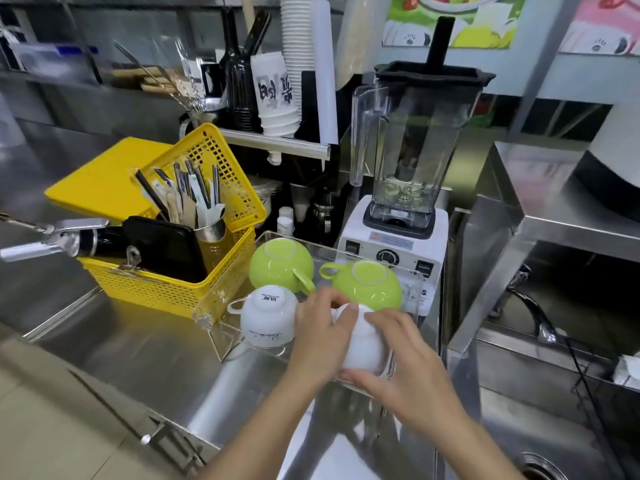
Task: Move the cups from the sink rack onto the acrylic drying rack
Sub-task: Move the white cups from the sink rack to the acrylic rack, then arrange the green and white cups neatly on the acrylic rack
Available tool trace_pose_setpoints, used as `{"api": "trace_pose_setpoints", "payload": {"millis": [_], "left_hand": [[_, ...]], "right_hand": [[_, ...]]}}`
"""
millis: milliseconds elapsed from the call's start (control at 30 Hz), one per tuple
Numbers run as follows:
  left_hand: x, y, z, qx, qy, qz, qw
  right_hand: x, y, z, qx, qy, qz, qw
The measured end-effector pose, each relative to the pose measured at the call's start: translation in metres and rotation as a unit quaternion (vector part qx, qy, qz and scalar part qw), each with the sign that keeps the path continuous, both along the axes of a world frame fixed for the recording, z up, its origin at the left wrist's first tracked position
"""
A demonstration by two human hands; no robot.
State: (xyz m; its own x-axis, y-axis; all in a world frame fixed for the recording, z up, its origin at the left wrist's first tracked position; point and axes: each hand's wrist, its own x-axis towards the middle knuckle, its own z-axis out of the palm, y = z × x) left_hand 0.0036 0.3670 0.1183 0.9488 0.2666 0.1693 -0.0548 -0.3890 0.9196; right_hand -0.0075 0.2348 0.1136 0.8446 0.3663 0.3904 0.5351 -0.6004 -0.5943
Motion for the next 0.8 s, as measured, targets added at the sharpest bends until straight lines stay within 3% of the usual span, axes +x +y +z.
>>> {"api": "trace_pose_setpoints", "payload": {"millis": [300,800], "left_hand": [[0.001,-0.001,-0.007,-0.008,-0.011,0.003,1.0],[-0.012,-0.008,-0.009,0.119,-0.051,0.052,0.99]], "right_hand": [[0.0,0.002,-0.003,-0.043,-0.042,-0.022,0.998],[0.008,-0.018,-0.005,-0.053,-0.035,0.047,0.997]]}}
